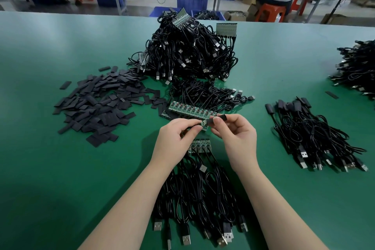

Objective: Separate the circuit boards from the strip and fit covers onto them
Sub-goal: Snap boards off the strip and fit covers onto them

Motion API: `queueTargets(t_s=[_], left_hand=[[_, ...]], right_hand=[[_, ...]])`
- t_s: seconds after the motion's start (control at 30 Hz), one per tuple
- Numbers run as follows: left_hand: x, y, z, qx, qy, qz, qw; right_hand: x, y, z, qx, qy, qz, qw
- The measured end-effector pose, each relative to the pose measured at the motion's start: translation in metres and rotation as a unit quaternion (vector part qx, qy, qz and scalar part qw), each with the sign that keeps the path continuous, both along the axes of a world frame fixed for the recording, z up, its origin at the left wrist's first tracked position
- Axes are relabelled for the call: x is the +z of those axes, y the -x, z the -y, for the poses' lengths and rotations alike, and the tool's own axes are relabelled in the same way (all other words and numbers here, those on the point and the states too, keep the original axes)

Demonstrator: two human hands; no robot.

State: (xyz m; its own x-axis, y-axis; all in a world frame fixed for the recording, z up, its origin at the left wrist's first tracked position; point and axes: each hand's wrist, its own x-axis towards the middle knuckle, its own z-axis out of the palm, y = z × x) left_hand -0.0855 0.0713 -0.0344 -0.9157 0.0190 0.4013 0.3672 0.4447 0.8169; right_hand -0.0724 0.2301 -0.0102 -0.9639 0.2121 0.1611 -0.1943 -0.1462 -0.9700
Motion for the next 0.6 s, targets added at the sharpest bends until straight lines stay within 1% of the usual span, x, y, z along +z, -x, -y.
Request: queueTargets(t_s=[0.13,0.4,0.5,0.6], left_hand=[[-0.0002,-0.0008,0.0002,0.005,-0.015,0.008,1.000],[0.0018,-0.0021,-0.0002,-0.011,-0.018,0.003,1.000],[0.0018,-0.0022,0.0012,-0.017,-0.012,-0.011,1.000],[0.0031,-0.0022,0.0013,-0.025,0.000,-0.020,0.999]], right_hand=[[-0.0013,-0.0012,0.0012,0.002,-0.020,-0.013,1.000],[-0.0020,-0.0031,0.0023,0.003,-0.051,-0.041,0.998],[-0.0017,-0.0006,-0.0001,0.023,-0.060,-0.030,0.997],[-0.0016,0.0021,-0.0048,0.064,-0.053,-0.001,0.997]])
